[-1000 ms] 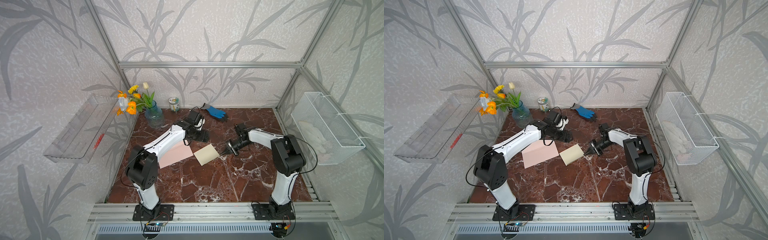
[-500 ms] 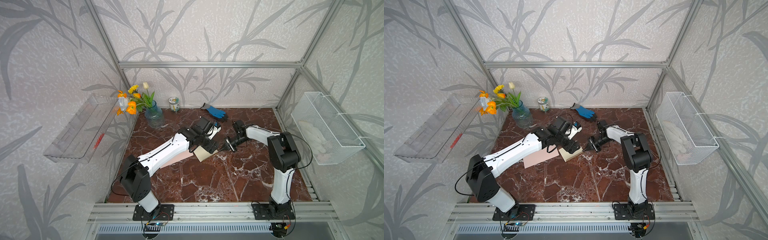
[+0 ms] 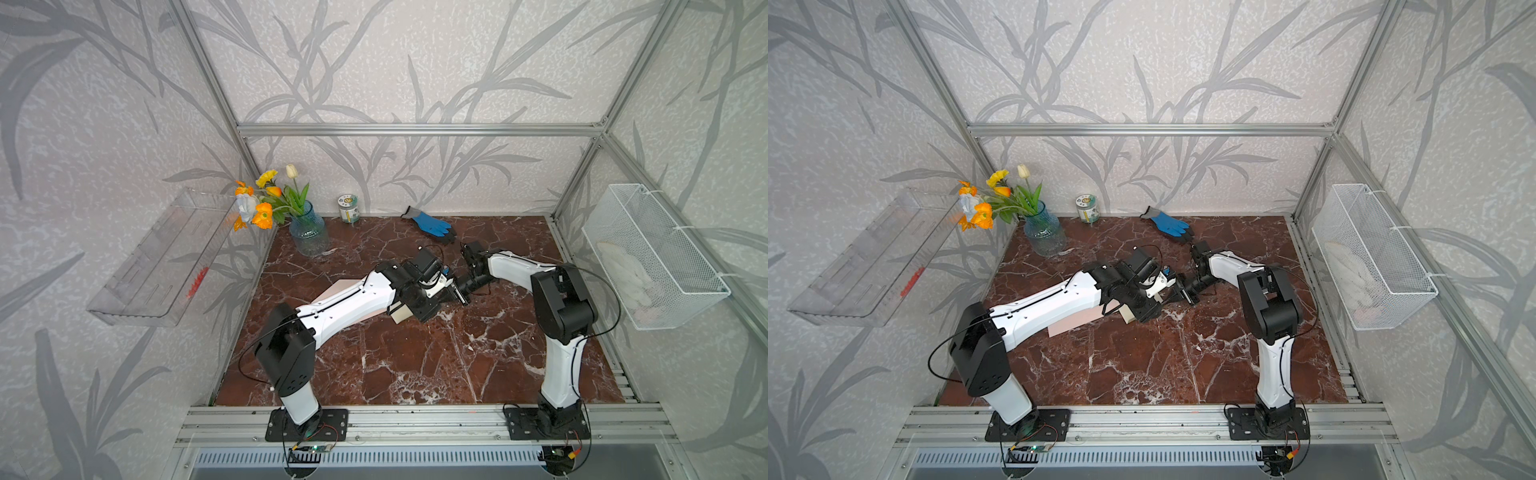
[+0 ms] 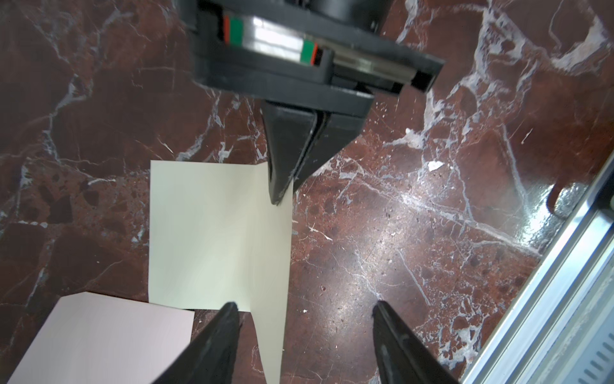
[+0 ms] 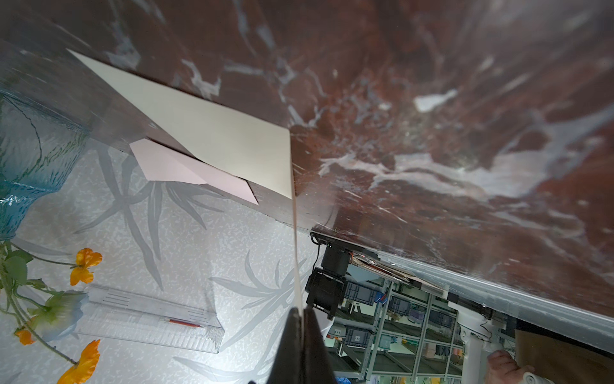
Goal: Fold the letter paper in half and place it into the envelope
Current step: Fold the letter paper at the center of the board.
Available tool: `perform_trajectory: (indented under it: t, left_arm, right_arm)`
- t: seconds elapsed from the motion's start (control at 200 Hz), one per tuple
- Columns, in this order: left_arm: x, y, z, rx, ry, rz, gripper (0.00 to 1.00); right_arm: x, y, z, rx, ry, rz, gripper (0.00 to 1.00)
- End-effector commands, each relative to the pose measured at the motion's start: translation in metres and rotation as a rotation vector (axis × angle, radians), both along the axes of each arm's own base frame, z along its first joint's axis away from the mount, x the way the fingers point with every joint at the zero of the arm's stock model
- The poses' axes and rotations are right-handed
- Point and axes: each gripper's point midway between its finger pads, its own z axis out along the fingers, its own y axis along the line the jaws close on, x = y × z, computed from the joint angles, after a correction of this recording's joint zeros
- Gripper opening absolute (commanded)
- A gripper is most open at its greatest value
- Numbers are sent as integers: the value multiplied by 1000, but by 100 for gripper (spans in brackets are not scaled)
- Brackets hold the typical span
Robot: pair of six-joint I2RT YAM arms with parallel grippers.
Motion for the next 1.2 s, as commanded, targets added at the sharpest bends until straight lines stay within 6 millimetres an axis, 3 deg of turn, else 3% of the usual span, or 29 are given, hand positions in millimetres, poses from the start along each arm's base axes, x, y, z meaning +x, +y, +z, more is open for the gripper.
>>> perform_trajectory:
  t: [0.0,0.245,0.38,0.475,0.8,0.835,0.88,0.92,1.025,1.195]
  left_arm:
    - [-9,9,-15,75,45,-10,63]
    - [-4,17,-38,139,38,5,50]
    - [-3,16,-45,142,41,9,21]
    - [-3,14,-48,144,45,-1,10]
    - [-3,13,-48,141,52,-3,1]
    - [-3,13,-47,140,53,-5,1]
    - [-5,13,-45,137,61,-13,1]
    - [-6,12,-43,132,71,-16,0]
    - [-11,11,-39,114,100,-22,0]
    - [-17,10,-31,88,131,-39,0]
  right_arm:
    - [2,3,0,1,16,-6,0]
    - [-1,3,2,11,17,-15,0]
    - [-6,2,2,10,21,-19,0]
    - [-10,2,2,12,22,-17,0]
    - [-11,5,7,42,5,-20,0]
    - [-10,6,8,54,-1,-17,8]
    - [-9,8,10,80,-11,-4,28]
    - [-13,7,13,84,-14,28,35]
    - [-21,-11,27,36,-78,129,39]
    - [-17,-54,51,34,-197,95,42]
